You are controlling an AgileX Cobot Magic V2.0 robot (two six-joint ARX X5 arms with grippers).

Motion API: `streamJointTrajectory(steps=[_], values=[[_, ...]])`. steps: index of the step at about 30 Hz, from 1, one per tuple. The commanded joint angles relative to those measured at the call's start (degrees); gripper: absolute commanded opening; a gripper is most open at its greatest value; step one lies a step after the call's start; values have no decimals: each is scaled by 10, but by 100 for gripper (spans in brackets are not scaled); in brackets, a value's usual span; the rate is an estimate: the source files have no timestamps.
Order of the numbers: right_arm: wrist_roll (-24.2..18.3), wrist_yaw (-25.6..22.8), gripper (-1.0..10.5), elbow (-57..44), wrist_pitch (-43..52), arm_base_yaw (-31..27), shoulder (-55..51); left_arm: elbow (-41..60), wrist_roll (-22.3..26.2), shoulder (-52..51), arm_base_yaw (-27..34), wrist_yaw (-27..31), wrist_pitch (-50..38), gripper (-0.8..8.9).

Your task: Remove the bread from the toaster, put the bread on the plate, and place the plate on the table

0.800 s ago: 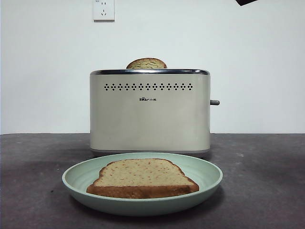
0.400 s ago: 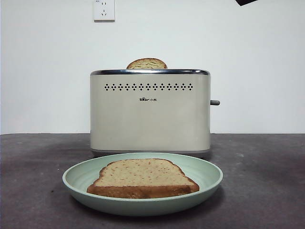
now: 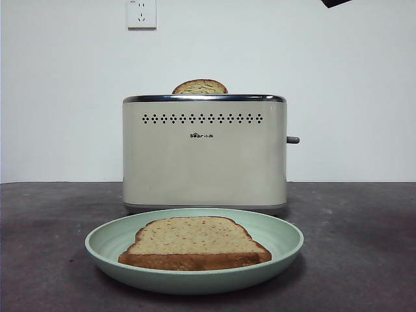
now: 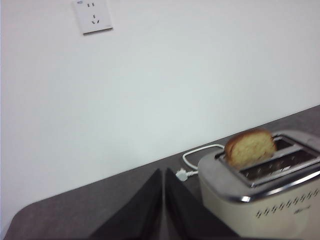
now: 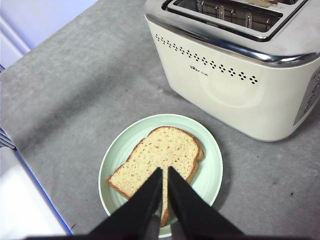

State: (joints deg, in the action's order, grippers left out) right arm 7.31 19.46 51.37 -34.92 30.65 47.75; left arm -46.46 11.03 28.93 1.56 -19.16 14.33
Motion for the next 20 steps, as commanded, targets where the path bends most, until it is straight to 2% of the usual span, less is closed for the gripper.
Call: streamJointTrajectory(steps=[1, 4, 13, 20], values=[[-5, 0, 6, 6, 6, 3, 3, 66, -11, -33, 7, 2, -34, 8], [-5, 0, 6, 6, 6, 3, 3, 130, -26, -78, 11, 11, -53, 8], [-5, 0, 6, 6, 6, 3, 3, 304, -63, -188, 12, 90, -89, 8], [-5, 0, 6, 6, 6, 3, 3, 395, -79, -257, 12, 93, -91, 8]])
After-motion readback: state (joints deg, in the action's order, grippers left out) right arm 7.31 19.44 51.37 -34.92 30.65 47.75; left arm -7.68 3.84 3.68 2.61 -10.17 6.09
